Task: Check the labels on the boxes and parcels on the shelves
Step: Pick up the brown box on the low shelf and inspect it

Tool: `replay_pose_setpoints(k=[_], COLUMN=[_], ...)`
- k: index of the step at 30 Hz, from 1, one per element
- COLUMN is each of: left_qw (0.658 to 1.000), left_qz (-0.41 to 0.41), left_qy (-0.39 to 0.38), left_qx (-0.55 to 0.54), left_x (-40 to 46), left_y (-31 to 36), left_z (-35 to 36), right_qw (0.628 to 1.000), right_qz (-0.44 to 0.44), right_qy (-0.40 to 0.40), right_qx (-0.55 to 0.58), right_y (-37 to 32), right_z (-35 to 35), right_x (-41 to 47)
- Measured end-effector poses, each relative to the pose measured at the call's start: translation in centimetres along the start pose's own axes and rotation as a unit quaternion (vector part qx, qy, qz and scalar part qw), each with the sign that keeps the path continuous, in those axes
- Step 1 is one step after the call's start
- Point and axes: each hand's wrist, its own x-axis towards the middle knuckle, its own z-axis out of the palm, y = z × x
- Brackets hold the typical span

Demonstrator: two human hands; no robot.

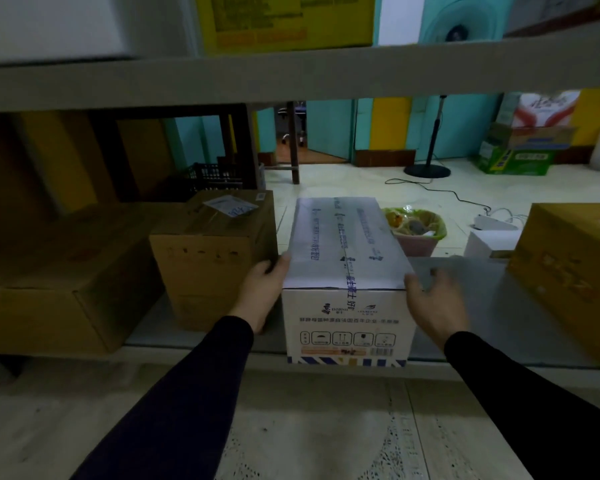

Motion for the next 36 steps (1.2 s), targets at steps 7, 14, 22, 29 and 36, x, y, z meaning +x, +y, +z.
replay_pose_setpoints(k=[7,14,22,29,36], left_qw=[0.995,0.992,0.996,0.995,0.990], left_qz=[0.014,-0.010,-0.031,-0.079,-0.086], left_qy=[0.094,0.127,0.087,-0.046,-0.083], left_qx=[0.039,0.025,0.001,-0.038,-0.072], left_x=[-3.9,-5.7,3.9,11.5,13.5], left_y=[3.5,2.5,0.2,-1.0,-2.8], left_z=[-6.1,-13.4,-21.2,-22.7,-22.6], right_qw=[0.976,0.953,0.975,0.924,0.911], right_qz=[-0.205,-0.206,-0.066,0.054,0.041], right_qy=[-0.076,-0.220,-0.168,-0.215,-0.233], right_qx=[0.013,0.023,0.132,0.312,0.339], right_y=[-6.6,-11.5,-16.9,-19.0,-19.1], right_z=[-0.8,4.3,15.5,22.3,22.7], right_x=[-2.8,-6.8,-5.9,-4.1,-5.5])
